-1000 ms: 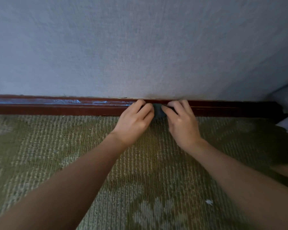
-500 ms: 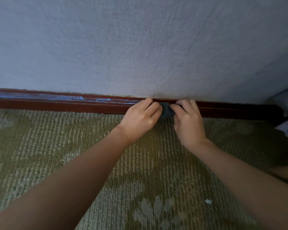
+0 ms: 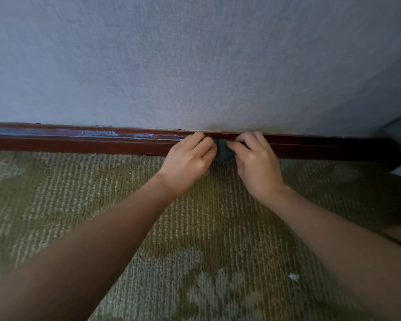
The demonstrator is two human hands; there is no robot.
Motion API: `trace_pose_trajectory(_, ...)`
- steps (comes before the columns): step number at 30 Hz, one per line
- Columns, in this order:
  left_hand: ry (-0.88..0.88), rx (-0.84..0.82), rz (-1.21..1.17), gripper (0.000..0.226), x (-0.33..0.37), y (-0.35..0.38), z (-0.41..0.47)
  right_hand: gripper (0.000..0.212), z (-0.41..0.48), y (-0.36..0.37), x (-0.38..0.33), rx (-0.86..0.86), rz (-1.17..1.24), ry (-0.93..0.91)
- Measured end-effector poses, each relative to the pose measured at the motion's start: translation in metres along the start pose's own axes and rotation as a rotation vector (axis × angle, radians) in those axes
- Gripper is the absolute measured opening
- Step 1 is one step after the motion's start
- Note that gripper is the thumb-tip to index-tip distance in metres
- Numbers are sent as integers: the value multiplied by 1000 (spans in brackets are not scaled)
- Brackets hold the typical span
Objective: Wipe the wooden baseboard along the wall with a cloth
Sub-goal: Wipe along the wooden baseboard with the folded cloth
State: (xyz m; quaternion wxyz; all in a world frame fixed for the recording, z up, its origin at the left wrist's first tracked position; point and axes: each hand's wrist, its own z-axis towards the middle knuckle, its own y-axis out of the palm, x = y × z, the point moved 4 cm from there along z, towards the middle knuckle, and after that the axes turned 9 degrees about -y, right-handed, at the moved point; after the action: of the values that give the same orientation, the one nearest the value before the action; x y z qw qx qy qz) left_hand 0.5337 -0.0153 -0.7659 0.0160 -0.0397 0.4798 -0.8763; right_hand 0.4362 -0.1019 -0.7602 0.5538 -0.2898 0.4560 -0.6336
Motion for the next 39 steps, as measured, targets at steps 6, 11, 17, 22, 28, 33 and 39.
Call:
trace_pose_trajectory(6, -33, 7, -12, 14, 19, 10, 14, 29, -12, -10, 26, -41, -15, -25)
trace_pose_trajectory(11, 3, 5, 10, 18, 24, 14, 16, 31, -17, -10, 28, 16, -23, 26)
trace_pose_trajectory(17, 114, -3, 73, 14, 9, 5, 8, 28, -9, -4, 11, 26, -15, 22)
trace_pose_trajectory(22, 43, -18, 60, 21, 1, 2, 1, 30, -2, 1, 4, 6, 23, 19)
trace_pose_trajectory(28, -21, -2, 11, 14, 20, 10, 12, 32, -12, -11, 24, -47, 12, -7)
trace_pose_trajectory(33, -49, 3, -56, 15, 17, 12, 12, 27, -9, -16, 22, -10, 40, 96)
trace_pose_trajectory(39, -122, 15, -58, 23, 0, 3, -2, 27, 2, -5, -2, 38, 50, 96)
